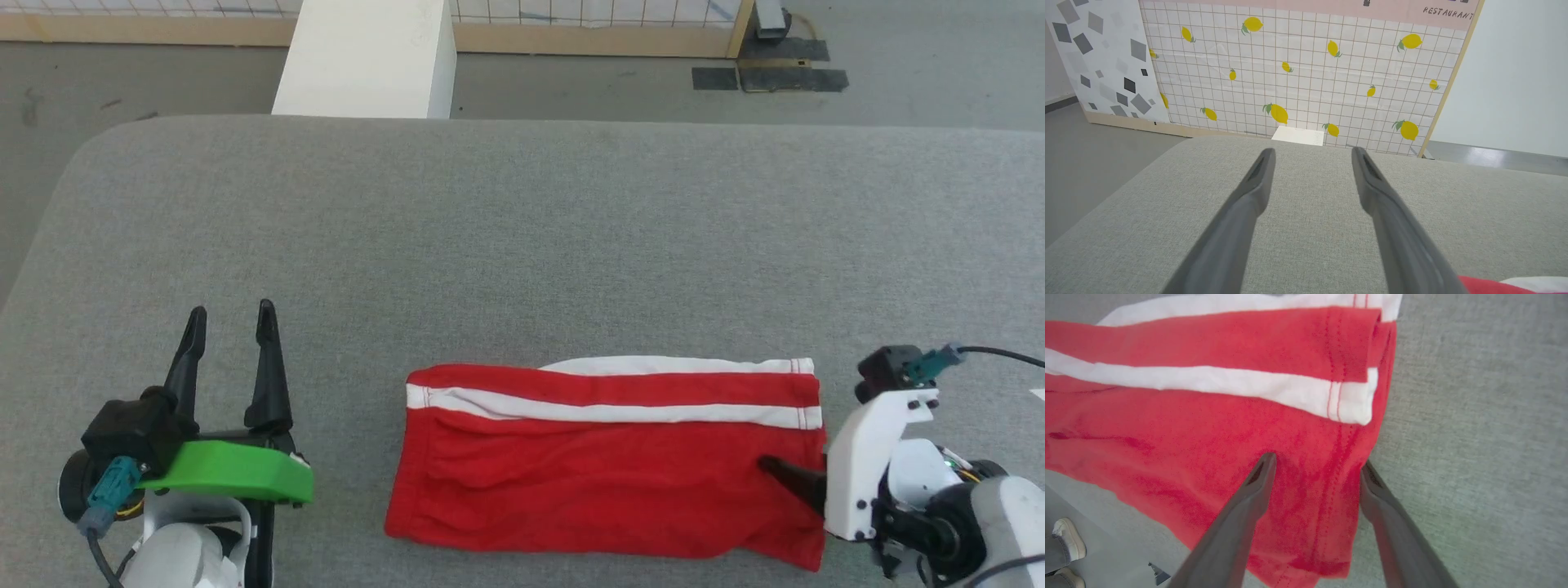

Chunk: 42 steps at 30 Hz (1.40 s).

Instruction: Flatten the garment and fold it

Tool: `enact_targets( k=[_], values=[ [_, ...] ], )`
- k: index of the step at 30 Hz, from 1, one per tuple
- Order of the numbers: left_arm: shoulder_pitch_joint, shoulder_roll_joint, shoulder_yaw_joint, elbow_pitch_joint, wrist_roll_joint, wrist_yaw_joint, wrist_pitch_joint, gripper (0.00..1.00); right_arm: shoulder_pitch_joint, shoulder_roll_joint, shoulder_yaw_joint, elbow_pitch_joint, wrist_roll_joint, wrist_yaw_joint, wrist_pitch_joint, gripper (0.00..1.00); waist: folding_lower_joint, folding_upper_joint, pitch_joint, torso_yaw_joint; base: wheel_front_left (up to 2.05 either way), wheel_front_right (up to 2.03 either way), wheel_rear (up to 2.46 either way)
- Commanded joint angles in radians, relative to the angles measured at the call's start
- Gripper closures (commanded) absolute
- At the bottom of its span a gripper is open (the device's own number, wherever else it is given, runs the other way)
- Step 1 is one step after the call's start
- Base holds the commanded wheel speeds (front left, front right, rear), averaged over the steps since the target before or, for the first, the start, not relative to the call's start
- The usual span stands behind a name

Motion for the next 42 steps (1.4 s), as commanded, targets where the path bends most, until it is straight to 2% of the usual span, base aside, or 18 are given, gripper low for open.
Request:
enact_targets(
  k=[1,6,7,8,9,13,18,22,28,34,42],
  values=[
    [-0.016,-0.004,0.003,0.004,0.013,-0.006,-0.006,0.0,-0.01,0.013,0.029,0.026,0.013,-0.001,-0.005,0.0,0.0,0.0,0.004,0.004,0.0,0.0,0.0],
    [-0.015,-0.015,-0.001,0.008,0.015,-0.009,-0.008,0.0,-0.031,-0.006,0.074,0.07,0.014,-0.001,-0.027,0.0,0.0,0.0,0.002,0.009,0.0,0.0,0.0],
    [-0.014,-0.016,-0.002,0.008,0.016,-0.009,-0.009,0.0,-0.035,-0.012,0.075,0.08,0.015,-0.001,-0.029,0.36,0.0,0.0,0.001,0.009,0.0,0.0,0.0],
    [-0.014,-0.016,-0.002,0.008,0.017,-0.009,-0.009,0.0,-0.038,-0.016,0.073,0.087,0.016,-0.001,-0.033,0.84,0.0,0.0,0.001,0.009,0.0,0.0,0.0],
    [-0.014,-0.017,-0.003,0.007,0.018,-0.009,-0.009,0.0,-0.041,-0.024,0.071,0.093,0.015,-0.001,-0.038,1.0,0.0,0.0,0.0,0.009,0.0,0.0,0.0],
    [-0.013,-0.019,-0.01,0.005,0.02,-0.009,-0.009,0.0,-0.044,-0.057,0.039,0.109,0.016,-0.001,-0.042,1.0,0.0,0.0,-0.003,0.005,0.0,0.0,0.0],
    [-0.013,-0.018,-0.022,0.002,0.025,-0.009,-0.005,0.0,-0.039,-0.119,-0.06,0.132,-0.02,-0.001,-0.049,1.0,0.0,0.0,-0.009,-0.002,0.0,0.0,0.0],
    [-0.011,-0.014,-0.031,0.003,0.028,-0.007,0.004,0.0,-0.039,-0.158,-0.184,0.176,-0.109,-0.001,-0.047,1.0,0.0,0.0,-0.016,-0.01,0.0,0.0,0.0],
    [0.0,-0.012,-0.037,0.008,0.026,-0.003,0.01,0.0,-0.056,-0.148,-0.297,0.186,-0.271,-0.001,-0.023,1.0,0.0,0.0,-0.035,-0.023,0.0,0.0,0.0],
    [0.016,-0.013,-0.043,0.014,0.017,-0.003,0.014,0.0,-0.033,-0.145,-0.232,0.046,-0.309,-0.001,0.066,1.0,0.0,0.0,-0.07,-0.033,0.0,0.0,0.0],
    [0.034,-0.014,-0.049,0.013,0.008,0.0,0.017,0.0,0.043,-0.157,-0.106,-0.267,-0.214,-0.001,0.216,1.0,0.0,0.0,-0.095,-0.038,0.0,0.0,0.0]
  ],
)
